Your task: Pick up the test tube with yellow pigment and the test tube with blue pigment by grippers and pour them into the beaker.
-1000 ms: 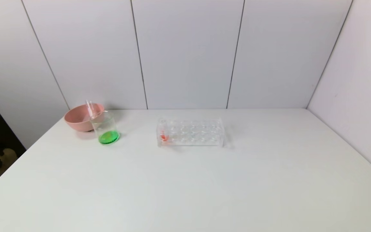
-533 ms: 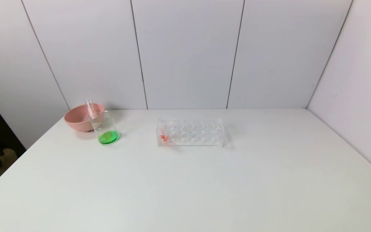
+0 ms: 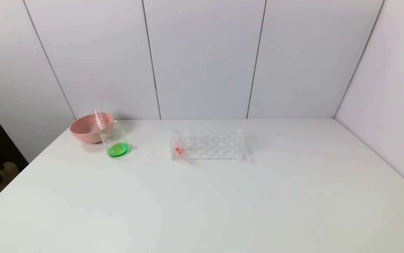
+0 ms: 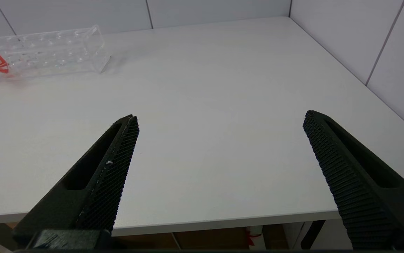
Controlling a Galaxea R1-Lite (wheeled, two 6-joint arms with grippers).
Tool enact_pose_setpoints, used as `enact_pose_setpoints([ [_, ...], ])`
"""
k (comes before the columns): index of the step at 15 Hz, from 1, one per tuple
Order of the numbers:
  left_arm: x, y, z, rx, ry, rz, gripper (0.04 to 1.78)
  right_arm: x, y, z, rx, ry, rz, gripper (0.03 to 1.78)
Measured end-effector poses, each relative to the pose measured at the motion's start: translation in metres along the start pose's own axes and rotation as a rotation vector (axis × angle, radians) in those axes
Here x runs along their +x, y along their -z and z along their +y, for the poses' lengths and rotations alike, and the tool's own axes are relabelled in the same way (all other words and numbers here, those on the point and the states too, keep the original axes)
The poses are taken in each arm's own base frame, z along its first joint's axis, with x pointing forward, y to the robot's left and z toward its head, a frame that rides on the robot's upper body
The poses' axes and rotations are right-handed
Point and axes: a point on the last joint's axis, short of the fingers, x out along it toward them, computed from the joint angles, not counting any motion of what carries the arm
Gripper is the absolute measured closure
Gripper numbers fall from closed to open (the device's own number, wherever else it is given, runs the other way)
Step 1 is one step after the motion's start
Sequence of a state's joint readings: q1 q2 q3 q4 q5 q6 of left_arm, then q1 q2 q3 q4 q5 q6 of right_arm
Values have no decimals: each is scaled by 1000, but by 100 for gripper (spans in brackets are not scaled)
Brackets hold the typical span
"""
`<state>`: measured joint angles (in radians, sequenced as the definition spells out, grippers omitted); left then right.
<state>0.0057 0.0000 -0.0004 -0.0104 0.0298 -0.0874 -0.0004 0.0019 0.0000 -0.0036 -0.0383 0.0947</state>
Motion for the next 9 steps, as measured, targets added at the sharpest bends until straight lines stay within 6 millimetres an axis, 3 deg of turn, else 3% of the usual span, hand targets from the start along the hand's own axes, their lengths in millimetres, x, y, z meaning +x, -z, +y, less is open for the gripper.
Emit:
enact_pose_setpoints([
  [9, 0, 0, 0, -1, 0, 0, 6, 0, 0, 0, 1, 0, 0, 10],
])
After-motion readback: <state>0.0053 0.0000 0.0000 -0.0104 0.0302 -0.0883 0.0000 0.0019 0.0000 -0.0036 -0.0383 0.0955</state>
